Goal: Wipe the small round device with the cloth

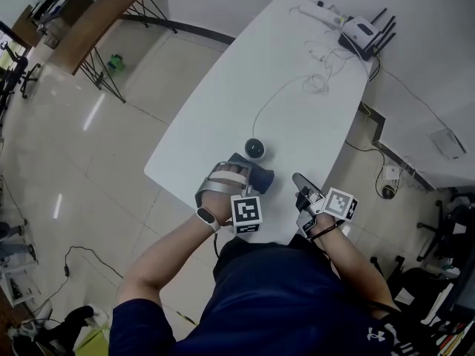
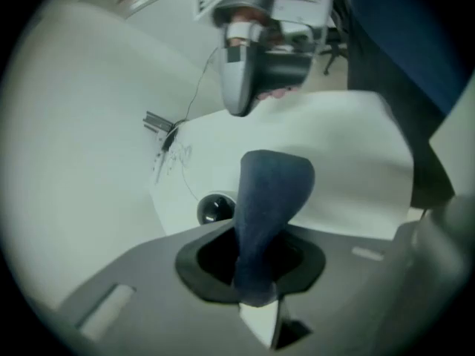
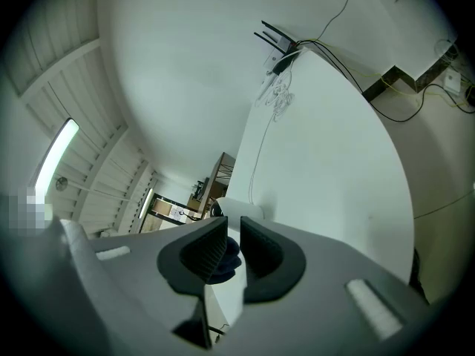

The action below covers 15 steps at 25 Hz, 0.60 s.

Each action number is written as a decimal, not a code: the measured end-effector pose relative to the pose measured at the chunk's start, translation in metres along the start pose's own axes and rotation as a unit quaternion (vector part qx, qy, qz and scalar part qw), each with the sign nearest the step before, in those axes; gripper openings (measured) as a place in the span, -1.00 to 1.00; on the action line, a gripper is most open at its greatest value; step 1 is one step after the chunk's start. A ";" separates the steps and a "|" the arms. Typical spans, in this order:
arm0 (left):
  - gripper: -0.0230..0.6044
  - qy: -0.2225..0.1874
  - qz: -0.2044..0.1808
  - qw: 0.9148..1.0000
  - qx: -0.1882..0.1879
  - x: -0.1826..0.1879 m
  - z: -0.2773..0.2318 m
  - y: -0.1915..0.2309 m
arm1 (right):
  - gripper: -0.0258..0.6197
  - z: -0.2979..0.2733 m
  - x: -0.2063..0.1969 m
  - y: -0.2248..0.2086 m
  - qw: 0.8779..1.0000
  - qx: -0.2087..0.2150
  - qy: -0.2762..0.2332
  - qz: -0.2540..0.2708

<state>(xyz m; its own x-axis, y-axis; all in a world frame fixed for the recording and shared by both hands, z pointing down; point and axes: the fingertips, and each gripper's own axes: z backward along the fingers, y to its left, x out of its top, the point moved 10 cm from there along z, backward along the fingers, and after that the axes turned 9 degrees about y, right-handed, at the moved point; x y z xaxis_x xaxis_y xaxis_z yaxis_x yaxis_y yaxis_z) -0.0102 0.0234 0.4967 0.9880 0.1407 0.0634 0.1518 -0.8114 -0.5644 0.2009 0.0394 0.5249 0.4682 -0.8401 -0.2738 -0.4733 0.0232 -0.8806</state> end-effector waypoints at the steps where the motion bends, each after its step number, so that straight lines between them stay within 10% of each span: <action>1: -0.72 -0.018 0.050 0.998 -0.044 -0.006 0.004 0.011 | -0.74 0.001 0.000 0.000 1.000 0.000 -0.001 -0.001; 3: -0.72 -0.079 0.189 0.969 -0.136 -0.024 0.018 0.043 | -0.74 0.004 0.000 -0.001 1.000 -0.001 -0.005 -0.003; 5: -0.73 -0.140 0.333 0.911 -0.201 -0.050 0.027 0.079 | -0.74 0.005 -0.001 -0.003 1.000 -0.001 -0.009 -0.004; 12: -0.73 -0.188 0.633 0.645 -0.386 -0.115 -0.060 0.103 | -0.74 0.020 -0.005 -0.010 0.999 -0.013 -0.027 -0.020; 15: -0.72 -0.159 0.660 0.604 -0.417 -0.119 -0.097 0.076 | -0.75 0.028 -0.010 -0.010 0.998 -0.032 -0.037 -0.047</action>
<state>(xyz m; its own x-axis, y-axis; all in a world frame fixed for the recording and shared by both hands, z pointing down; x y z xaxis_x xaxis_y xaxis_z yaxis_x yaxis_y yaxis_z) -0.1141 -0.1094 0.5260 0.2279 -0.9474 -0.2246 -0.6698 -0.3200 0.6700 0.2214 0.0629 0.5262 0.5646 -0.7950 -0.2216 -0.4702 -0.0893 -0.8780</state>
